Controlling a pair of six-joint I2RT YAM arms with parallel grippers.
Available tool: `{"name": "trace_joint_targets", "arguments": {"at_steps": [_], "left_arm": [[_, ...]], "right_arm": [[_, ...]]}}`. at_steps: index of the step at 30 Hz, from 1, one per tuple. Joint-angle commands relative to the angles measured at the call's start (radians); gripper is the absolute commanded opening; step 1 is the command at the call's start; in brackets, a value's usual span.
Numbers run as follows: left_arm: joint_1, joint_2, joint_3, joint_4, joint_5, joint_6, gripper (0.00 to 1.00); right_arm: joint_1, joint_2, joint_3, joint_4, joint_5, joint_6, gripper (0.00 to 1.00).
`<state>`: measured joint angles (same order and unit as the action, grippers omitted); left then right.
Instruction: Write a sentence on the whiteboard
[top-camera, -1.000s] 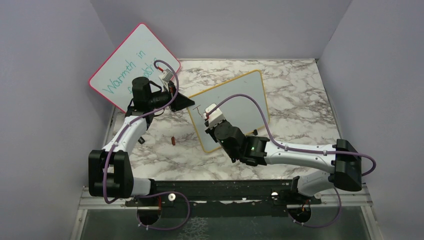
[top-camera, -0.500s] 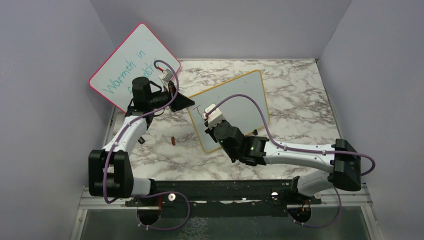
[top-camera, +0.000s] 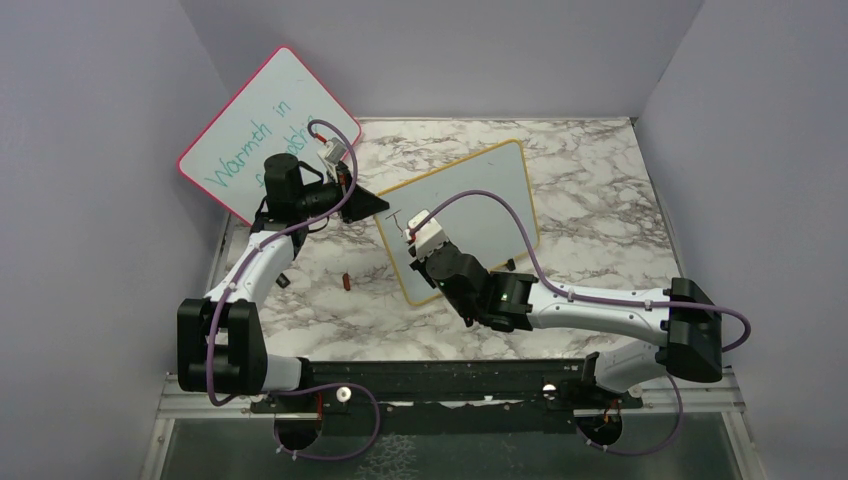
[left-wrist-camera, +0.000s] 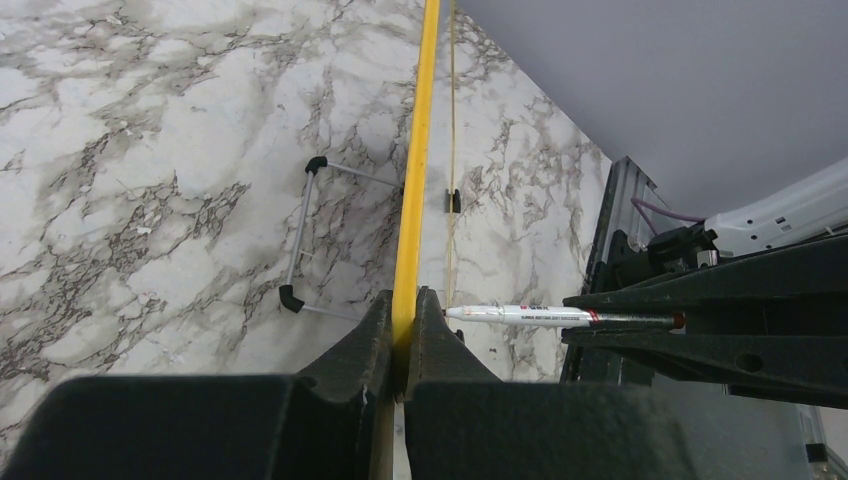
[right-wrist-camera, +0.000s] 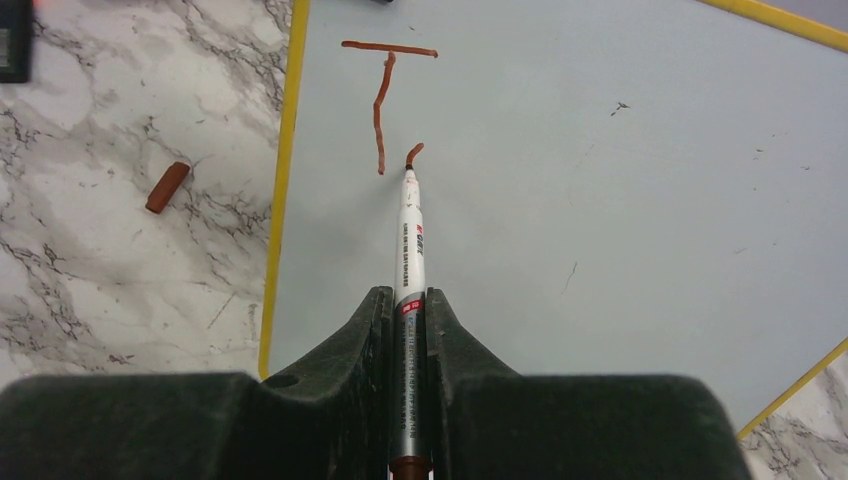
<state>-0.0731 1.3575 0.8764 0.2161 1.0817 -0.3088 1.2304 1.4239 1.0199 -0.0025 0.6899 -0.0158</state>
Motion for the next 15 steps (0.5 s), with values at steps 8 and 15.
{"name": "trace_joint_targets", "arguments": {"at_steps": [8, 15], "left_arm": [[-0.004, 0.025, -0.004, -0.043, -0.008, 0.065, 0.00], [-0.004, 0.025, -0.004, -0.043, -0.006, 0.066, 0.00]], "right_arm": [[-0.009, -0.014, 0.006, -0.057, 0.056, 0.013, 0.00], [-0.014, -0.016, 0.006, -0.050, 0.081, 0.013, 0.01]]}}
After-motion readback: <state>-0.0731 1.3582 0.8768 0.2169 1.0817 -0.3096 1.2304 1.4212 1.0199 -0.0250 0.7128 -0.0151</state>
